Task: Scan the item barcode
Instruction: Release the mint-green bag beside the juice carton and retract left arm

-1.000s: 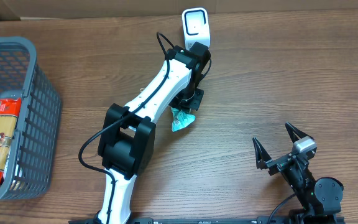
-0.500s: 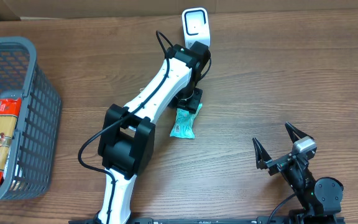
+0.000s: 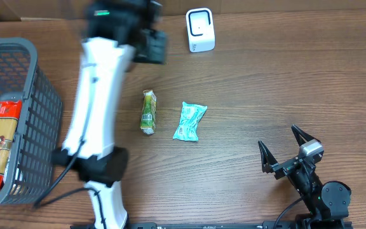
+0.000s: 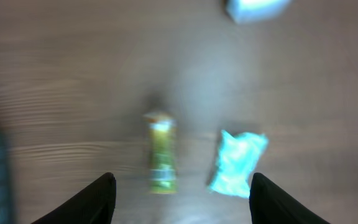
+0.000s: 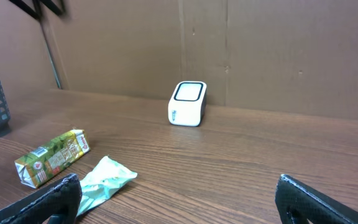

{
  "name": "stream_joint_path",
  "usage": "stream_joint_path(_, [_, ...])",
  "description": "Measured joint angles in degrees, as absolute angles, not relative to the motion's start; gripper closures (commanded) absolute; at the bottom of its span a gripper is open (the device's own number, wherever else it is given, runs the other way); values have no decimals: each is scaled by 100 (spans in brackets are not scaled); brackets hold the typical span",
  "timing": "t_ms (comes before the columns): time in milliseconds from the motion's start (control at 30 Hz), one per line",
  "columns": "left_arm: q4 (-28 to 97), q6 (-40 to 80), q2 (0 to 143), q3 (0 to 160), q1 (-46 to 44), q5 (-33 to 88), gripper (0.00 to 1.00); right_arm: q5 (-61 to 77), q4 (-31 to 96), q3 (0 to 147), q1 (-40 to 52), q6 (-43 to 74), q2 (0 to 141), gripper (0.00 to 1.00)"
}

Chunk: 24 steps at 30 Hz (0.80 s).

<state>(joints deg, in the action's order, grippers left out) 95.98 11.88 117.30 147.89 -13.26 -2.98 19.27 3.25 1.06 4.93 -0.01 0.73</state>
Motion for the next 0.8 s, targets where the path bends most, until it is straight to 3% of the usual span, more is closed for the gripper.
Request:
stream_joint_path(267, [9633,1496,10591,15039,1286,-521,33,1927,322,106,491,-1,73,0])
stream_joint_path(567, [9480,1942,10648,15036,4176,36,35,1927,327,106,491,-1,73,0])
stream_joint_path(800, [9515,1612,11102,14986,4703,259,41,1927,327,106,493,1,73,0])
